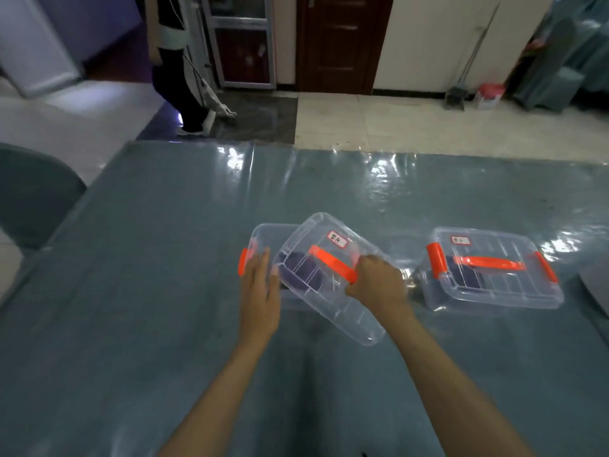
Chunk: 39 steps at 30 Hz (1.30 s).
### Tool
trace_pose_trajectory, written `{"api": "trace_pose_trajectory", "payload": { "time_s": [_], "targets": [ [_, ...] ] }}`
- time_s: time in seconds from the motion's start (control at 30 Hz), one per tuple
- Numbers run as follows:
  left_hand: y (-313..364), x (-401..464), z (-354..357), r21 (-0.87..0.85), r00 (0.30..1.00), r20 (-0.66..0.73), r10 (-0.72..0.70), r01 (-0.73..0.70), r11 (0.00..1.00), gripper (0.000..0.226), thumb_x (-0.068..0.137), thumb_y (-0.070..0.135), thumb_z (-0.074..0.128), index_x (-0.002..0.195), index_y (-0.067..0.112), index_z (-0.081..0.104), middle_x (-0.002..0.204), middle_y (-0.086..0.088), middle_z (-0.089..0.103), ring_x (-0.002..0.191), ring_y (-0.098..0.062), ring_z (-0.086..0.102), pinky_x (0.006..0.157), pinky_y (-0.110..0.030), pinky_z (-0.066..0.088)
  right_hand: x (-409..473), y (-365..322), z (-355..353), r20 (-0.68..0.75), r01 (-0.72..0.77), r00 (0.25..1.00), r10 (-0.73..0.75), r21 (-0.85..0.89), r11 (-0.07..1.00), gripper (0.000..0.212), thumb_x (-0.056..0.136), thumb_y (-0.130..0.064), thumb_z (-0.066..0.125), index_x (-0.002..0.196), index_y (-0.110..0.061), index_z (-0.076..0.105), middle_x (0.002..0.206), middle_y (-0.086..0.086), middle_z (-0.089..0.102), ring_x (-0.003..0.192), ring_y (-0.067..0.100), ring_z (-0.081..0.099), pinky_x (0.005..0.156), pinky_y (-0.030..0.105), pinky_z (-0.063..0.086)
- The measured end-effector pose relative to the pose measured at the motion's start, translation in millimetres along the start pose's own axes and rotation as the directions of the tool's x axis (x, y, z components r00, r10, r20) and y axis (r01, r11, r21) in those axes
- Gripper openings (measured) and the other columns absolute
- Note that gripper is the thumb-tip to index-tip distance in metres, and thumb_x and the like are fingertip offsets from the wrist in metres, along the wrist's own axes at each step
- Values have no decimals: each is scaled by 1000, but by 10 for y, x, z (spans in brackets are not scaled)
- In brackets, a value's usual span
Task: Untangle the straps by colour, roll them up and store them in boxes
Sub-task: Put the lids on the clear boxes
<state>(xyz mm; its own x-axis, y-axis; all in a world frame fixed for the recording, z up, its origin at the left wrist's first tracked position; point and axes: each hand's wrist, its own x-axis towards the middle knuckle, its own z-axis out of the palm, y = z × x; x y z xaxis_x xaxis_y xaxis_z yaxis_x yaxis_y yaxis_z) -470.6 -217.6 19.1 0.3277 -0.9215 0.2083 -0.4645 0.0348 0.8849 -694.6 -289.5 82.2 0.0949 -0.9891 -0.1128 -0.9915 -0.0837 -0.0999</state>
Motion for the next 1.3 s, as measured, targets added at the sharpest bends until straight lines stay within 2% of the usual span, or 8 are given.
{"api": "trace_pose_trajectory", "payload": {
  "time_s": [0.13, 0.43, 0.53, 0.67, 0.87, 1.0, 1.13, 1.3],
  "targets": [
    [-21, 440, -56, -161, 935, -58, -351, 338, 927, 56, 113, 24, 51, 165, 13, 34, 173, -5, 29, 161, -21, 25, 132, -43, 19, 394, -440, 78, -20, 138, 990, -141, -112, 984, 42, 88, -32, 78, 122, -11, 66, 126, 9, 66, 118, 31, 64, 90, 40, 53],
    [-472, 838, 34, -38, 870, 24, -492, 492, 870, 21, 105, 15, 57, 124, 10, 63, 142, -13, 56, 144, -35, 49, 102, -35, 44, 461, -210, 648, -319, 384, 894, -316, 180, 906, 41, 83, 6, 67, 120, -10, 75, 128, 12, 70, 118, 38, 67, 98, 47, 50],
    [-527, 911, 78, -83, 851, -15, -524, 522, 849, 46, 102, 26, 66, 142, 6, 57, 142, -15, 61, 133, -37, 58, 112, -51, 47, 423, 21, 814, -377, 228, 924, -58, 423, 877, 58, 89, 19, 59, 139, -8, 67, 161, 26, 44, 152, 43, 38, 122, 54, 33],
    [-593, 902, 114, -295, 782, -29, -623, 589, 753, 50, 97, 35, 75, 139, 12, 61, 131, -9, 69, 119, -33, 67, 105, -47, 54, 485, 61, 897, 44, -204, 960, 277, 788, 581, 61, 111, -21, 51, 165, -5, 27, 168, 19, 34, 155, 35, 34, 123, 39, 27],
    [-744, 842, 16, -289, 817, 19, -576, 556, 779, 43, 102, 27, 70, 143, 20, 63, 132, -2, 72, 120, -27, 69, 107, -48, 55, 569, 27, 838, -5, -96, 980, 200, 865, 492, 43, 110, -11, 51, 152, -5, 52, 142, 19, 60, 133, 34, 57, 114, 49, 45],
    [-725, 803, 40, -274, 808, -78, -584, 545, 792, 48, 97, 32, 76, 141, 16, 64, 130, -4, 72, 118, -27, 69, 106, -48, 55, 575, -3, 863, 28, -147, 958, 286, 903, 404, 46, 112, -25, 52, 157, -13, 49, 146, 11, 61, 132, 24, 58, 105, 26, 44],
    [-574, 709, 60, -242, 838, -245, -487, 434, 868, 42, 94, 28, 78, 135, 23, 72, 116, 13, 77, 102, -2, 72, 89, -22, 58, 545, -75, 925, 135, -254, 848, 513, 952, 169, 36, 99, -34, 73, 127, -12, 70, 117, 9, 74, 107, 29, 69, 98, 45, 57],
    [-474, 666, 62, -9, 899, -322, -296, 310, 951, 29, 103, 29, 70, 129, 19, 78, 126, 3, 78, 110, -10, 74, 86, -6, 49, 416, -133, 858, -314, -57, 820, 478, 787, 615, 26, 96, -17, 76, 121, -15, 77, 95, -1, 78, 86, 19, 72, 79, 29, 51]
  ]
}}
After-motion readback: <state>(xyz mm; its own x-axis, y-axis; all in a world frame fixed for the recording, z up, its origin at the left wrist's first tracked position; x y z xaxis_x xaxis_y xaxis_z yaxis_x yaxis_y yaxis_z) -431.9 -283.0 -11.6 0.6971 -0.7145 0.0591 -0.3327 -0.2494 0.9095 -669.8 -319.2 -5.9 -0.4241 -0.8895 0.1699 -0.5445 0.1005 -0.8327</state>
